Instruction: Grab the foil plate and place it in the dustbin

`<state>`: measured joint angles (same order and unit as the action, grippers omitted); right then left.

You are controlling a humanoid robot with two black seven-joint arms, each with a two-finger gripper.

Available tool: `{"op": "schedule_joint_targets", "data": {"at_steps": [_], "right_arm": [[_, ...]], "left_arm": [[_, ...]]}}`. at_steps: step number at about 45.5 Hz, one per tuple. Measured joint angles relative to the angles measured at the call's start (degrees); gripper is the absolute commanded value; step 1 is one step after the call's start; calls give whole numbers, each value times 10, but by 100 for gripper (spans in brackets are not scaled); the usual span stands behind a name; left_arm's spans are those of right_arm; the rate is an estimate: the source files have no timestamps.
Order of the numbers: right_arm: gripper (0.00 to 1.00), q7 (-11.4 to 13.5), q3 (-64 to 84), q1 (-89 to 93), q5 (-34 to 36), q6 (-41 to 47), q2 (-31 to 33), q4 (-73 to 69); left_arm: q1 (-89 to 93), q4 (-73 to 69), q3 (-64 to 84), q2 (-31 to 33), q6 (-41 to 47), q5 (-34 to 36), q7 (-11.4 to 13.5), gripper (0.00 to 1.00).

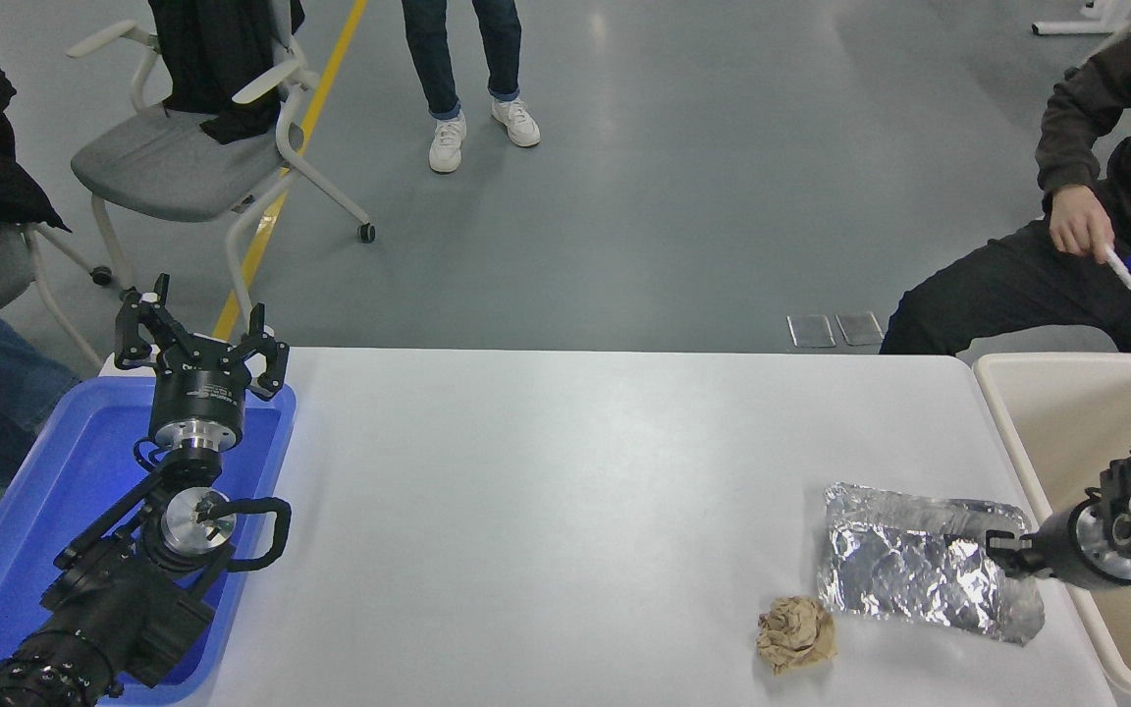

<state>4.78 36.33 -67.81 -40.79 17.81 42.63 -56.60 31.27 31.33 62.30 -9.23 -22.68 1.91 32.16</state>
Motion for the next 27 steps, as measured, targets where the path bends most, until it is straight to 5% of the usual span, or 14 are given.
{"op": "schedule_joint_targets", "data": {"at_steps": [13, 27], "right_arm": [[0, 3, 154, -253, 16, 35, 48, -116], [0, 1, 335, -540, 26, 94, 27, -205]], "left_arm": [[0, 0, 0, 0, 0, 0, -1, 99], [-1, 0, 0, 0, 0, 0, -1, 99]]}}
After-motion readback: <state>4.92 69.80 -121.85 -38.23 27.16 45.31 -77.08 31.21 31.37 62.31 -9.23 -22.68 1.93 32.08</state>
